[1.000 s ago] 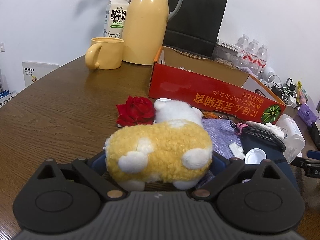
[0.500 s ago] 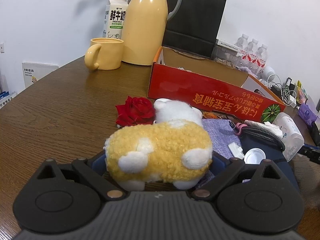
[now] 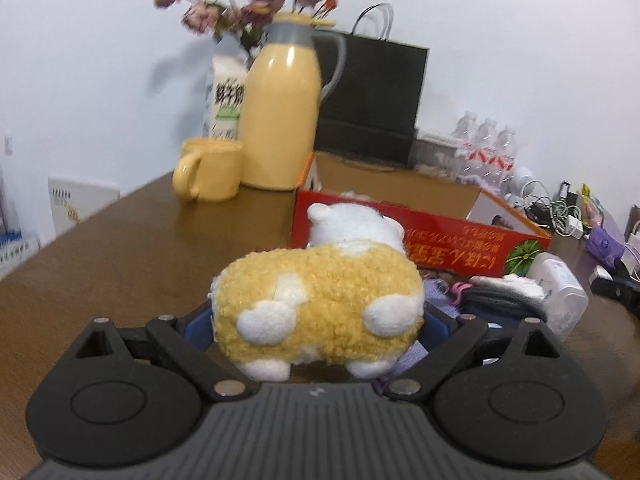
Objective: Organize objects
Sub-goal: 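Lower the sheep and cap into the box and open both grippers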
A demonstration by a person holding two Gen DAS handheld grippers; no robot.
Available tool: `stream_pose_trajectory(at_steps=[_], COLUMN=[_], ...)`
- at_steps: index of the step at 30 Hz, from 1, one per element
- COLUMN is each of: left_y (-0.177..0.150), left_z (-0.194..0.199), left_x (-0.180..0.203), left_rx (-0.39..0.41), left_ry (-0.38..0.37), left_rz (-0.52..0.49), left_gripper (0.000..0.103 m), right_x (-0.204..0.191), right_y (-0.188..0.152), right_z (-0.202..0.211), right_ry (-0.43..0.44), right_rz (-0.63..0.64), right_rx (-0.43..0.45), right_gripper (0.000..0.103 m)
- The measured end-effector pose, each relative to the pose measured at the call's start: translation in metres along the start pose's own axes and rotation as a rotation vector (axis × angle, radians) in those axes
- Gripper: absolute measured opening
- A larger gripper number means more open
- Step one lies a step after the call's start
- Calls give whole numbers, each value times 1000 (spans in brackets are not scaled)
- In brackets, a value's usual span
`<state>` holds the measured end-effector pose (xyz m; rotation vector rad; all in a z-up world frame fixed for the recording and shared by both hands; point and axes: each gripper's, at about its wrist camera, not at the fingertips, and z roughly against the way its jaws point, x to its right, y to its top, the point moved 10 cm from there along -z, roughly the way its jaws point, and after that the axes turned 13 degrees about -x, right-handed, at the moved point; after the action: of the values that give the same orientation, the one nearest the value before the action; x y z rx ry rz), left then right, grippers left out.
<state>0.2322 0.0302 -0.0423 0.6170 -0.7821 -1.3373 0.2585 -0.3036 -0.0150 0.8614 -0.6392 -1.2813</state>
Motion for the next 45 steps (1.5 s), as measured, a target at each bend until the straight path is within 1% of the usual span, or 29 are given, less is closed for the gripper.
stream_pose_trajectory(at_steps=[4,6,9,12,15,18,20,27,31,33,36,37,38,39,40,41,42,45], left_y=[23,38,67,93,115,132,141,149,147,144,141,140,139,139,138,138,138,139], left_z=[6,9,9,-1,-20,-43,-63,-120,-140,-146,-150,-150,-150,-150,-150,-151,-151,-151], left_x=[12,21,35,49,62,73,79,85,84,83,81,81,81,80,79,78,77,76], left_rx=[38,63,116,134,133,116,93,-3,-48,-67,-85,-90,-94,-94,-95,-99,-102,-102], left_ry=[-23,-37,-35,-48,-51,-43,-28,-18,-16,-18,-12,-12,-11,-11,-11,-8,-3,5], left_rz=[-19,-30,-61,-70,-66,-55,-51,-44,-56,-60,-60,-59,-55,-50,-44,-37,-32,-25], left_gripper=[97,97,97,97,97,97,97,97,97,97,99,100,102,103,103,103,103,103], right_x=[-17,-26,-39,-51,-60,-66,-66,-56,-52,-52,-52,-52,-52,-52,-52,-53,-54,-57], right_y=[27,44,70,92,110,123,129,127,121,120,118,116,115,116,116,118,118,117], right_z=[4,1,-8,-23,-43,-68,-85,-140,-156,-156,-158,-158,-158,-157,-156,-154,-152,-151], right_ry=[30,40,54,57,42,-7,-16,-38,-41,-34,-53,-54,-58,-65,-73,-81,-87,-88], right_rz=[25,37,47,57,84,113,118,108,109,107,116,120,122,122,126,133,138,156], right_rx=[50,72,93,95,91,62,28,-101,-156,-160,-181,-188,-193,-194,-189,-182,-178,-186], right_gripper=[39,39,39,39,39,39,39,39,39,39,39,41,52,69,78,94,102,103])
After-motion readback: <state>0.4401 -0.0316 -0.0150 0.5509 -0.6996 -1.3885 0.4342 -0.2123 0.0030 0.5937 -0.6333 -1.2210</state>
